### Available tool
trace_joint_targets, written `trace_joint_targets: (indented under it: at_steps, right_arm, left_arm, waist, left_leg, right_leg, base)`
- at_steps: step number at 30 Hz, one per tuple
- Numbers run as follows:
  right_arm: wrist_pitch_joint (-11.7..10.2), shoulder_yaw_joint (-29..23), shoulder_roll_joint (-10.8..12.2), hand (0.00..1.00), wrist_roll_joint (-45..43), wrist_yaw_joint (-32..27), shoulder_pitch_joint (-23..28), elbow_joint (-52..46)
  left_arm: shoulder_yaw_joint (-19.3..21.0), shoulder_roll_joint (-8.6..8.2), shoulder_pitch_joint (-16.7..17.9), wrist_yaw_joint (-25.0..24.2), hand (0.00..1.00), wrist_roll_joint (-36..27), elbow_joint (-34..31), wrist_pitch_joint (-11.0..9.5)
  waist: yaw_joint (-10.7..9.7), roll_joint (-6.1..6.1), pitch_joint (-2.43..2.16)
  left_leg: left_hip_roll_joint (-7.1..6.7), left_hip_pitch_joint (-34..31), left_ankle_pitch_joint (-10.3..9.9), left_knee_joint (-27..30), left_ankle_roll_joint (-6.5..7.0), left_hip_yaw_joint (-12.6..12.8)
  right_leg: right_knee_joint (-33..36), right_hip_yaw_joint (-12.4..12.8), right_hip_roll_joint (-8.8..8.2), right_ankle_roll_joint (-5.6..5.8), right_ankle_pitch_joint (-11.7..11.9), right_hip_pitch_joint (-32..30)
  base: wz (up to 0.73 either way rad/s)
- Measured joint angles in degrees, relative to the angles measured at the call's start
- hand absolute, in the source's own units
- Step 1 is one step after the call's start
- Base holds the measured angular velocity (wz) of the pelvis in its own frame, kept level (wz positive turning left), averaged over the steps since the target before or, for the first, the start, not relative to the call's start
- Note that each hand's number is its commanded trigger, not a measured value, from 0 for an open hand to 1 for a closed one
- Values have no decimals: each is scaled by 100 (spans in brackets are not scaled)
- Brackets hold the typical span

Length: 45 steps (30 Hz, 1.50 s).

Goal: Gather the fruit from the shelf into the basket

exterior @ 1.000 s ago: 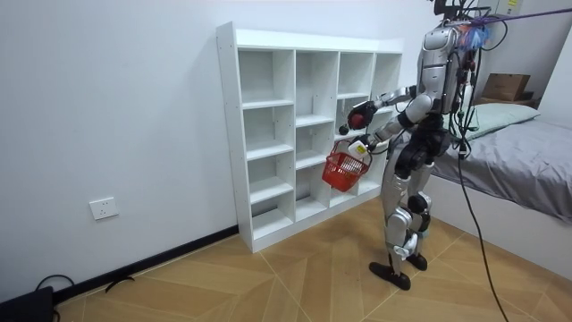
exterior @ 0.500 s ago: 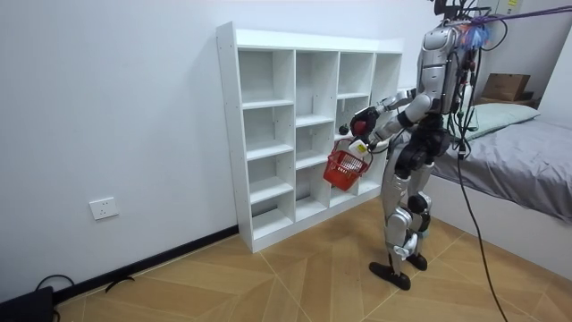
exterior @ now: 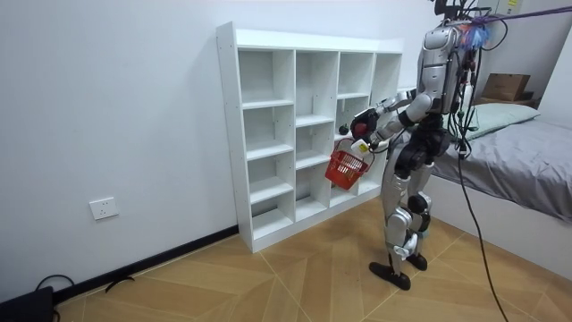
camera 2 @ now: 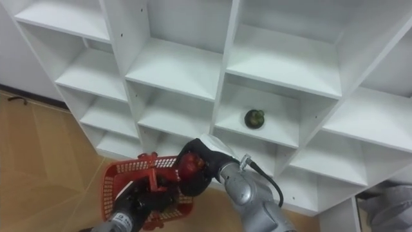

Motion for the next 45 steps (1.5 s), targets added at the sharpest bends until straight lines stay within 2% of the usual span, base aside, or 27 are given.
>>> trace_joint_targets:
  at_steps: [5, 17, 24, 30, 37, 45]
  right_arm:
    - [0, 3, 2, 100, -137, 0, 0, 15]
    - [3, 10, -5, 100, -500, 1, -32, 211]
    - [3, 9, -5, 100, -497, 0, -45, 211]
    - [15, 7, -7, 100, -495, 0, -211, 215]
    - [26, -75, -5, 100, -493, -2, -699, 711]
    - [0, -62, 4, 100, -492, 7, -747, 924]
  left_arm:
    - [8, 1, 0, -7, 100, 4, 0, 0]
    - [14, 0, -13, -134, 100, 5, 1, 0]
    - [-33, 1, -13, -138, 100, 4, 1, 0]
    - [-153, -4, -11, -139, 100, 4, 1, 1]
    - [-141, 35, 24, -253, 100, 6, 1, 0]
    - [-167, 43, 57, -357, 100, 6, 24, -3]
  waist:
    - [39, -25, 20]
    - [173, -47, 30]
    - [178, -65, 28]
    - [172, -82, 27]
    - [171, -160, 15]
    - [176, -185, 20]
  left_leg:
    - [-7, -37, -3, -22, 4, 0]
    - [-10, -98, -7, -41, 8, -14]
    - [-15, -103, -7, -37, 9, -15]
    - [-14, -143, -7, -31, 9, -21]
    - [-15, -137, -6, -14, 9, -21]
    - [-12, -106, -6, 2, 9, -32]
  right_leg:
    - [-8, 5, 0, 11, -14, -49]
    - [-8, 25, -1, 18, -22, -123]
    - [-8, 26, -4, 21, -26, -127]
    - [-7, 10, -5, 20, -28, -157]
    - [-5, 12, -10, 20, -29, -144]
    - [1, 11, -9, 20, -29, -107]
  base:
    - [0]
    - [0]
    - [0]
    - [0]
    - [0]
    - [0]
